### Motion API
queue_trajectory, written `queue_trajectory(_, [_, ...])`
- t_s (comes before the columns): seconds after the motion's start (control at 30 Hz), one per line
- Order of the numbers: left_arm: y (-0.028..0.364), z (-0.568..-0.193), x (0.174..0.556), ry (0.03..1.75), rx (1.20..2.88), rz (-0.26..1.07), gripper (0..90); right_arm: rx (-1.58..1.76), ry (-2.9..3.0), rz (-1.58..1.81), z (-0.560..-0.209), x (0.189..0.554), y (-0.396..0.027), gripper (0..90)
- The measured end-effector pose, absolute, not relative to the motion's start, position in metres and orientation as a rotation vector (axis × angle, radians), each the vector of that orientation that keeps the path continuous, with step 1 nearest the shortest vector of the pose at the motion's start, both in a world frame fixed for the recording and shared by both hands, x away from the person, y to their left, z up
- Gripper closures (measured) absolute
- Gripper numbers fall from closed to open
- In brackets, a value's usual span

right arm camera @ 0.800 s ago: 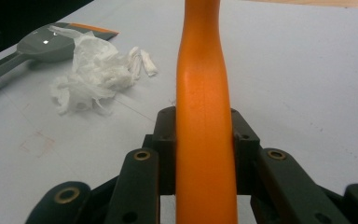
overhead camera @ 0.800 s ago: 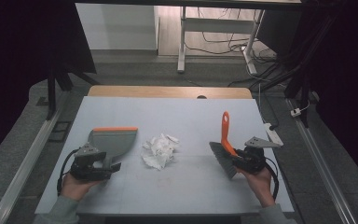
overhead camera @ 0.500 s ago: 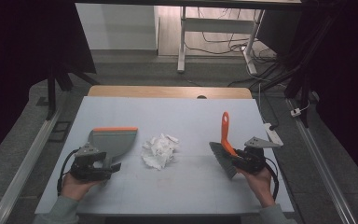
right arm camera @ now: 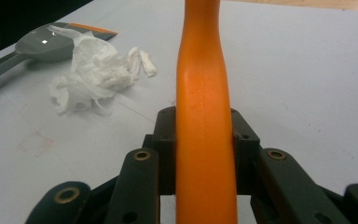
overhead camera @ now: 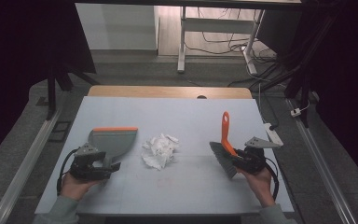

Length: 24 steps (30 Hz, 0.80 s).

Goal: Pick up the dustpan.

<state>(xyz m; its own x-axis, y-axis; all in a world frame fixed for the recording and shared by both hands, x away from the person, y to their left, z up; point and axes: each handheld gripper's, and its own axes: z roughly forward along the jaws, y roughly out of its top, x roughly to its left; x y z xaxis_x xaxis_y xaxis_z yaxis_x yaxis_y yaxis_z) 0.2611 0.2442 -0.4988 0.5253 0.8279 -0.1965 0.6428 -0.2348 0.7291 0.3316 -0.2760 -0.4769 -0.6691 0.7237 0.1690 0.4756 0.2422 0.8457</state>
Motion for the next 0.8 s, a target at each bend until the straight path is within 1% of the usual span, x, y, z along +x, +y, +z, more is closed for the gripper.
queue_trajectory(0.43, [0.246, -0.492, 0.26, 1.223, 1.977, 0.315, 21.3, 1.121, 2.252, 1.392, -0.476, 0.331, -0.276, 70.2])
queue_trajectory(0.57, [0.247, -0.484, 0.257, 1.244, 2.002, 0.342, 21.4, 1.126, 2.244, 1.391, -0.476, 0.33, -0.276, 70.3])
queue_trajectory(0.7, [0.249, -0.474, 0.251, 1.258, 2.029, 0.33, 22.1, 1.128, 2.246, 1.387, -0.476, 0.331, -0.276, 70.3])
queue_trajectory(0.8, [0.249, -0.468, 0.247, 1.286, 2.052, 0.337, 20.7, 1.136, 2.245, 1.397, -0.475, 0.331, -0.276, 70.3])
